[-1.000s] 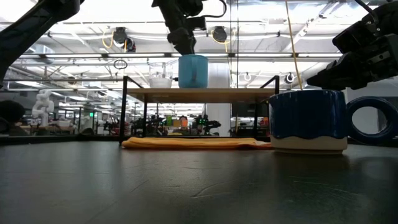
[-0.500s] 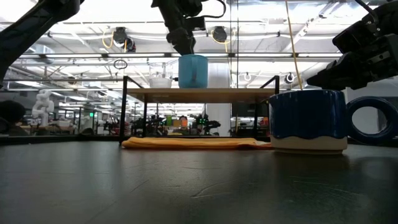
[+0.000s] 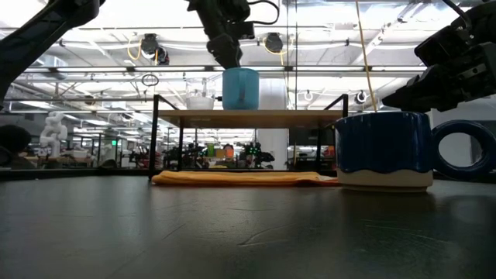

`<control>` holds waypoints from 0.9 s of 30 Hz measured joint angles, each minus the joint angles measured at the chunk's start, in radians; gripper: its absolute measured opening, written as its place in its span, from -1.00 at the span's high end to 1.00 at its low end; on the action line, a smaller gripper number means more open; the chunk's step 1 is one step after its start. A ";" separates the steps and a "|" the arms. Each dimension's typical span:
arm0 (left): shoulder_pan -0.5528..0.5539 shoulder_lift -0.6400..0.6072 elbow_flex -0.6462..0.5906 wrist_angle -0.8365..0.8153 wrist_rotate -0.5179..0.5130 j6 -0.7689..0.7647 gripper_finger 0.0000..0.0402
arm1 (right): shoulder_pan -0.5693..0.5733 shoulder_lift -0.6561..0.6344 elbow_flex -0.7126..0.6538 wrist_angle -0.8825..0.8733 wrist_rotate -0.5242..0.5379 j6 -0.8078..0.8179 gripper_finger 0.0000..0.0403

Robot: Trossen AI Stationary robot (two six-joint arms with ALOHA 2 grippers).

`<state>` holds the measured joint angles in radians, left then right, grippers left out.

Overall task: Stack small to large cups/mugs on shelf
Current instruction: Put the light blue mug on the shelf

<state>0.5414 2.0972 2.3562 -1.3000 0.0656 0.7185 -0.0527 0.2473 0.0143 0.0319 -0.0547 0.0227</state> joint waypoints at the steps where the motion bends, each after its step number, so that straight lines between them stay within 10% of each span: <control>1: 0.002 0.000 0.000 -0.003 0.007 -0.001 0.40 | 0.000 0.000 0.000 0.000 0.000 0.000 1.00; 15: 0.002 0.000 0.000 -0.008 0.044 0.012 0.41 | 0.000 0.000 0.000 0.001 0.000 0.000 1.00; 27: 0.007 0.013 0.000 0.015 0.035 0.013 0.90 | 0.000 0.000 0.000 0.001 0.000 0.000 1.00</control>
<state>0.5488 2.1101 2.3558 -1.2847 0.1007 0.7313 -0.0528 0.2474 0.0147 0.0330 -0.0544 0.0227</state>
